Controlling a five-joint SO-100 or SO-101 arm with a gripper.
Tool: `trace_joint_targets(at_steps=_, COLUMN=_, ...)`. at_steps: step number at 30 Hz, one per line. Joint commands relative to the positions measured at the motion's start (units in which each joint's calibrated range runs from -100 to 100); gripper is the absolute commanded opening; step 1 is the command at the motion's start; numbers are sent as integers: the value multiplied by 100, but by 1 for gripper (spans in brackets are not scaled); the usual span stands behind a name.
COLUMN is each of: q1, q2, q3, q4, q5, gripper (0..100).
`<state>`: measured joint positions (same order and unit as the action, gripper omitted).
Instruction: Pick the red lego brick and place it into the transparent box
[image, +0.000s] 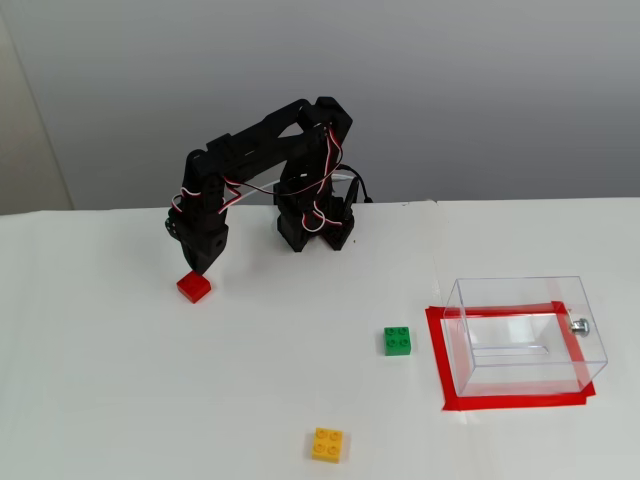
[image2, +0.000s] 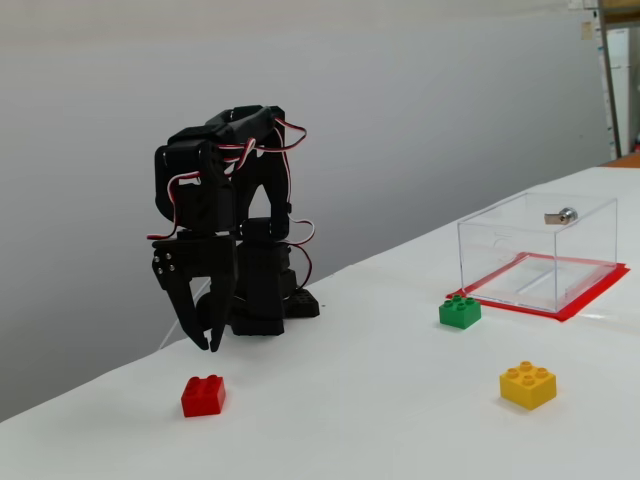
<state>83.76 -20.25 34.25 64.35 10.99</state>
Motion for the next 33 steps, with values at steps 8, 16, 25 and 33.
trace_joint_targets(at_steps=8, q1=-69, q2=-15, q3=-133, q4=40, q5=-118, gripper=14)
trace_joint_targets(at_steps=16, q1=-173, q2=2, q3=-133, q4=-38, q5=-228, gripper=27)
trace_joint_targets(at_steps=25, q1=-247, q2=570, q3=-142, q4=-134, q5=-233, gripper=28)
trace_joint_targets(at_steps=33, q1=-239, q2=825, q3=-133, q4=-378, q5=-238, gripper=37)
